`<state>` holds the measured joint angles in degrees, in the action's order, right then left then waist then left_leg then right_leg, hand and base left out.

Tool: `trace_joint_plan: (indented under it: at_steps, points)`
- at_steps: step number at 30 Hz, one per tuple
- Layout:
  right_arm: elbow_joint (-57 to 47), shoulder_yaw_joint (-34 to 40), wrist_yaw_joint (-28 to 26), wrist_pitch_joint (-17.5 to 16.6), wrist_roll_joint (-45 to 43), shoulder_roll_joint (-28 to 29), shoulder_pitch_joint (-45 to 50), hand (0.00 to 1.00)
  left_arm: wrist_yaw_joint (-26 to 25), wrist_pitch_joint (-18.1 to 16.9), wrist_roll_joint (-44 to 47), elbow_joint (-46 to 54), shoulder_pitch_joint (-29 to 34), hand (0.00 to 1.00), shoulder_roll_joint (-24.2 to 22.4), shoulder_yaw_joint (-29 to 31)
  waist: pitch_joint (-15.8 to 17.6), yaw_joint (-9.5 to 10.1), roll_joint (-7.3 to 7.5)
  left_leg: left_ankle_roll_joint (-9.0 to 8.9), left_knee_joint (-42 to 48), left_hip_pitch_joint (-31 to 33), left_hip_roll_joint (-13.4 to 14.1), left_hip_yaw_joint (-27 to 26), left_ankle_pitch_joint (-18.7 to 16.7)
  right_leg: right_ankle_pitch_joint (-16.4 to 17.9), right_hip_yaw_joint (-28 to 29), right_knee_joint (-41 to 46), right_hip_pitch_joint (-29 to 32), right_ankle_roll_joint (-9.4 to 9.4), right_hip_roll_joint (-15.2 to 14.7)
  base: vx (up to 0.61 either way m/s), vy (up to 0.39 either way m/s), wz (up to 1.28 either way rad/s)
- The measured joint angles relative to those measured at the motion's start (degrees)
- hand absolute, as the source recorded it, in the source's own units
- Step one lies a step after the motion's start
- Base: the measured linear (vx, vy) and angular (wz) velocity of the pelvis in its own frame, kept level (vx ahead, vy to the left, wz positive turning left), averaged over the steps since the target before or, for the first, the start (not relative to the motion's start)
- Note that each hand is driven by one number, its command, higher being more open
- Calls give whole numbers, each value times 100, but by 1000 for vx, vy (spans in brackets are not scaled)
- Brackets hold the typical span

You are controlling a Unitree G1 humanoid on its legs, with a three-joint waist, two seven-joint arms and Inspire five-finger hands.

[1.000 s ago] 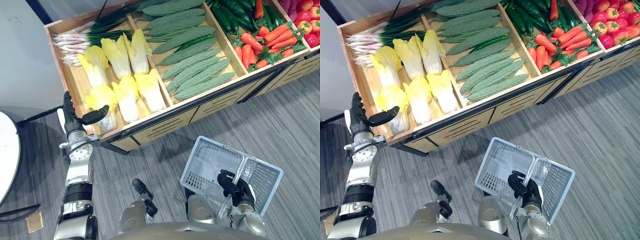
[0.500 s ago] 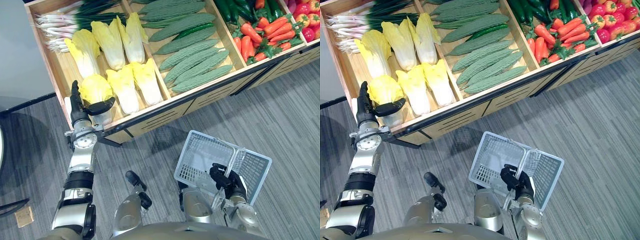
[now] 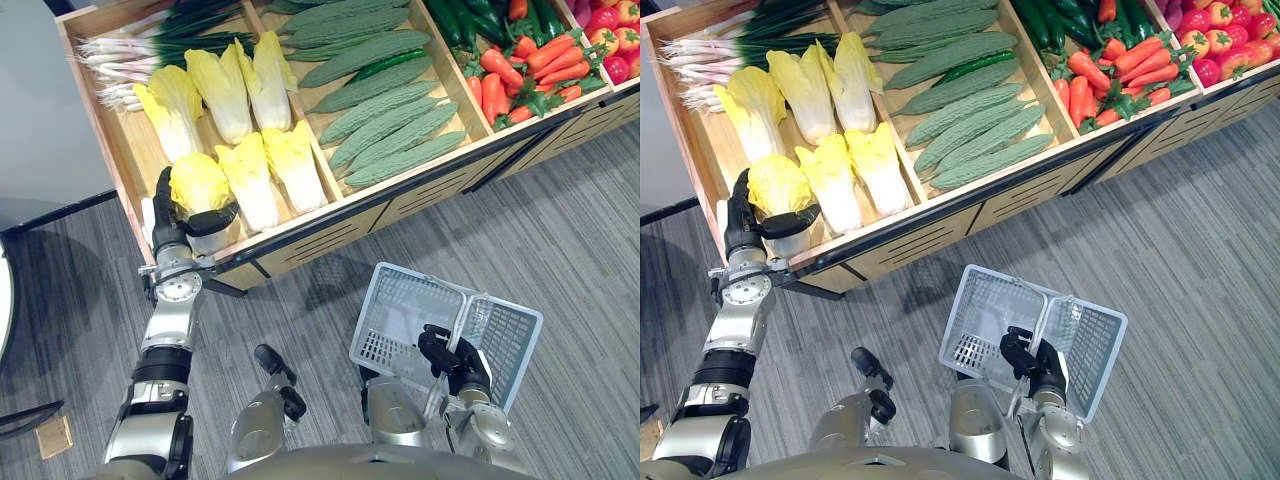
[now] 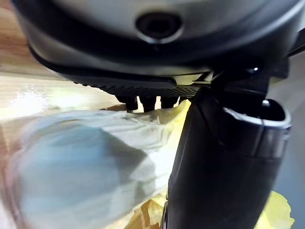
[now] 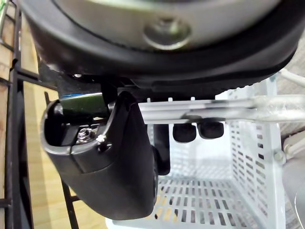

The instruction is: Pick vegetable in the basket

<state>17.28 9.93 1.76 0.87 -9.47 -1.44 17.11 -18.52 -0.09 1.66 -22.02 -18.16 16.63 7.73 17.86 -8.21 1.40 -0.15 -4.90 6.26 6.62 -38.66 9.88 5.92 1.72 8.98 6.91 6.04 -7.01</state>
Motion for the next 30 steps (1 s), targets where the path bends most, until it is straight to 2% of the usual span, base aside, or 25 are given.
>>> trace_joint_plan:
  at_steps: [8, 13, 18, 20, 25, 27, 30]
  points:
    - [-1, -44, -26, 2, 9, -6, -11, 0, 389, 165, 69, -10, -22, 0, 232, 8, 0, -11, 0, -14, -2, -14, -8, 4, -16, 0, 0, -8, -17, 1, -35, 0, 0, 0]
    - [1, -32, -31, 13, 11, -10, -10, 0, 543, 173, 90, -47, 96, 0, 345, 150, 3, -95, -6, -19, 1, -93, -29, 241, -20, 0, -38, -80, -192, 2, -86, 94, -26, 1]
    - [1, 17, -71, 122, 10, -44, -17, 0, 670, 140, 656, -23, 330, 0, 337, 339, 8, -109, -33, -53, 2, -217, -21, 417, -44, 0, -176, -186, -435, 1, -87, 82, -37, 10]
    - [-4, 80, -81, 129, 10, -46, -16, 0, 753, 138, 949, 42, 491, 0, 336, 423, 5, -118, -85, -116, 1, -305, -14, 445, -88, 2, -202, -213, -538, -3, -83, 63, -20, 1]
    - [-5, 375, -79, 196, -1, -60, 9, 0, 807, 167, 1595, 522, 849, 0, 181, 583, 0, -121, -228, -139, 1, -421, -17, 535, -107, 5, -324, -237, -708, -8, -88, 45, -13, 6]
    - [1, 669, -82, 229, -7, -61, 31, 0, 940, 256, 1869, 746, 1161, 0, 43, 602, -52, -118, -325, -187, 1, -514, -15, 630, -143, 21, -428, -227, -837, -31, -85, 33, -14, 17]
    - [73, 1061, -78, 248, -35, -60, 34, 0, 940, 379, 1901, 751, 1243, 0, -70, 604, -111, -49, -428, -201, 0, -542, -24, 719, -160, 63, -484, -213, -900, -80, -86, 6, -1, 14]
